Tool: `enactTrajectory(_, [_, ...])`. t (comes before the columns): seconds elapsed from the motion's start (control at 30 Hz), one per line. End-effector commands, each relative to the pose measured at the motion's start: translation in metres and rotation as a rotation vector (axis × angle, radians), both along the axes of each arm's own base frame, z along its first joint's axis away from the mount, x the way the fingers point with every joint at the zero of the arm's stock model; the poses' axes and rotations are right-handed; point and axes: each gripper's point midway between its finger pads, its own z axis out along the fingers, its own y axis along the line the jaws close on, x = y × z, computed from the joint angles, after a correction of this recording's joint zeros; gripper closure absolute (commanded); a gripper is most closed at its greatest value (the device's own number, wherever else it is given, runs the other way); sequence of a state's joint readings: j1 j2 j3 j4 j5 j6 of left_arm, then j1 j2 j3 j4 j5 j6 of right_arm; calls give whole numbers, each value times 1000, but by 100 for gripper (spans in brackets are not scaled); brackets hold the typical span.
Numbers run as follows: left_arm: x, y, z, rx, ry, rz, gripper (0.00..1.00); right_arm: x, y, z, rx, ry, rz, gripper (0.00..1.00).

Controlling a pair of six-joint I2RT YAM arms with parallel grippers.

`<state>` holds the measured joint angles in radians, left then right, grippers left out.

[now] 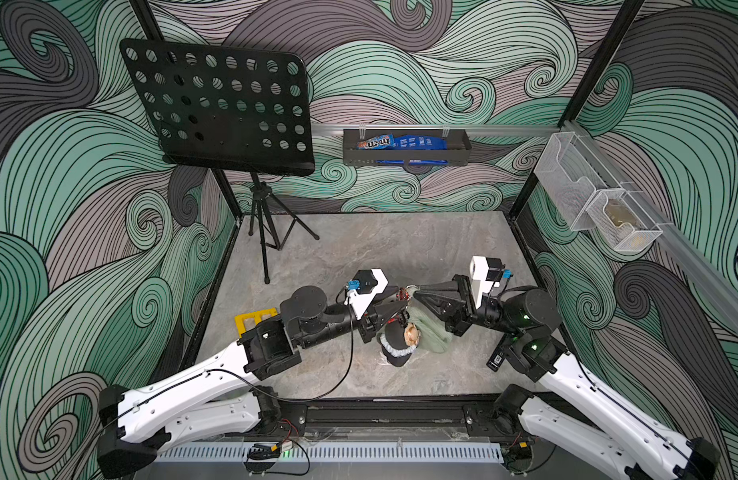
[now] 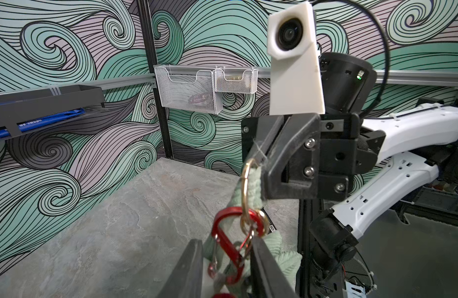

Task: Remove the decoration from the bag
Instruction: Remove the decoration item from the bag.

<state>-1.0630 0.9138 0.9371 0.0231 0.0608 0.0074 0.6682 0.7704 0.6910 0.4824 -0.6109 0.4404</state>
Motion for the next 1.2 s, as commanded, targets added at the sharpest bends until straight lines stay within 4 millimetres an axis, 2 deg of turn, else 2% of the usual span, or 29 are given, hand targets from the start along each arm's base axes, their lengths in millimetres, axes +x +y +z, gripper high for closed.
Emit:
enactTrajectory(0.0, [-3,6,32,-89,-25,4,67,-7,-7,14,42,-47,-11,100])
enactTrajectory(0.57, [-24,3,32,-114,-30,-113,67,-17,-5,14,26,-64,49,100])
enactTrajectory(0.93, [-25,2,26,-104,-27,-119,68,-19,-7,18,34,-66,50,100])
enactTrajectory(1.03, [-26,2,26,-104,-26,-125,80,-19,-7,19,35,-67,51,100])
enactTrajectory(1.17, [-25,1,24,-96,-21,-125,83,-20,-8,20,38,-74,49,100])
